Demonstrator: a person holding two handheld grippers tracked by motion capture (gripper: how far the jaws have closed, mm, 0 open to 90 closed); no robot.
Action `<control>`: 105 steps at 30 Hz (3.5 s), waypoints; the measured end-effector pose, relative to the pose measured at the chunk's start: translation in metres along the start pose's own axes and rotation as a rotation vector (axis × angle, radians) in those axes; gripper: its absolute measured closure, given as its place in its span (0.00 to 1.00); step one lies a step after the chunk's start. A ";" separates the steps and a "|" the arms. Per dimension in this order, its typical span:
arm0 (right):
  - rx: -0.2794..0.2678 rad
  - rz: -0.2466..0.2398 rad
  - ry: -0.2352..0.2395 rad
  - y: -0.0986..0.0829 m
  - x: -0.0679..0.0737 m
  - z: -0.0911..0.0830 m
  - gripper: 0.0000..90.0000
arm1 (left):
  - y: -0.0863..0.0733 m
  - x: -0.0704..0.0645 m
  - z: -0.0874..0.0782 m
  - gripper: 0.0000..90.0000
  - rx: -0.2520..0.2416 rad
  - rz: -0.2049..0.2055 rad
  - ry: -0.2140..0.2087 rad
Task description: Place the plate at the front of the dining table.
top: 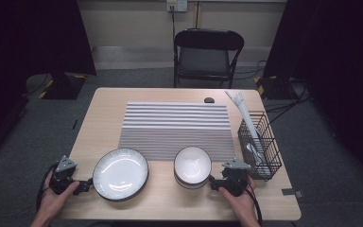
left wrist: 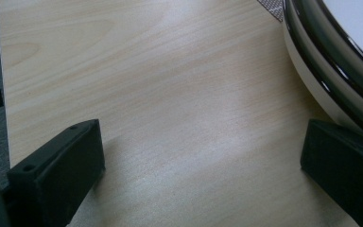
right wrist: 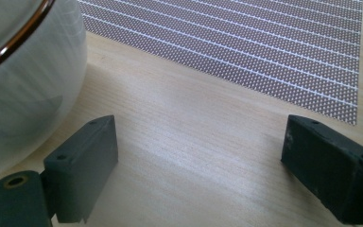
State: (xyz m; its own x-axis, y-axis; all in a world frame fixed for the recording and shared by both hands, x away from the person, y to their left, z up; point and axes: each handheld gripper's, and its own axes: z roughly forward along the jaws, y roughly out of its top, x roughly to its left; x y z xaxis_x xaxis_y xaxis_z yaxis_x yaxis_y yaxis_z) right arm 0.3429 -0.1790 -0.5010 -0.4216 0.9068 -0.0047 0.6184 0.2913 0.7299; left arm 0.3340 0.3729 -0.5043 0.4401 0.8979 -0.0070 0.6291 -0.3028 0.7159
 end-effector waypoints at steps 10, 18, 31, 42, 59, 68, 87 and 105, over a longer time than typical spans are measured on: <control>0.000 -0.011 0.010 0.000 -0.001 0.000 0.12 | 0.000 0.000 0.000 0.00 0.000 0.002 -0.001; -0.003 -0.009 0.005 -0.001 0.000 -0.001 0.13 | -0.002 0.000 -0.002 0.01 -0.001 0.004 -0.008; 0.028 0.027 0.075 0.002 -0.001 -0.013 0.24 | 0.004 0.002 -0.011 0.20 0.032 -0.034 -0.034; 0.032 0.044 0.114 0.009 0.001 -0.025 0.26 | 0.013 0.000 -0.029 0.24 -0.034 -0.094 -0.096; 0.013 0.040 0.171 0.028 0.002 -0.063 0.33 | 0.039 -0.016 -0.054 0.25 -0.115 -0.071 -0.126; -0.006 0.085 0.228 0.044 0.002 -0.083 0.39 | 0.049 -0.022 -0.060 0.27 -0.126 -0.067 -0.173; -0.112 0.009 0.293 0.112 0.032 -0.078 0.48 | 0.073 -0.022 -0.062 0.32 -0.207 -0.108 -0.278; -0.100 -0.073 0.456 0.165 0.095 -0.037 0.47 | 0.077 -0.017 -0.044 0.34 -0.154 -0.137 -0.285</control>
State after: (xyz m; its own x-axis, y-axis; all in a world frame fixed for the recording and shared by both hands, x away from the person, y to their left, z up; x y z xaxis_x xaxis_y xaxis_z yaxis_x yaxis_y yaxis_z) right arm 0.3806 -0.0563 -0.3552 -0.7240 0.6517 0.2259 0.5188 0.2987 0.8010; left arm 0.3469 0.3484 -0.4181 0.5330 0.7951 -0.2896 0.6003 -0.1141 0.7916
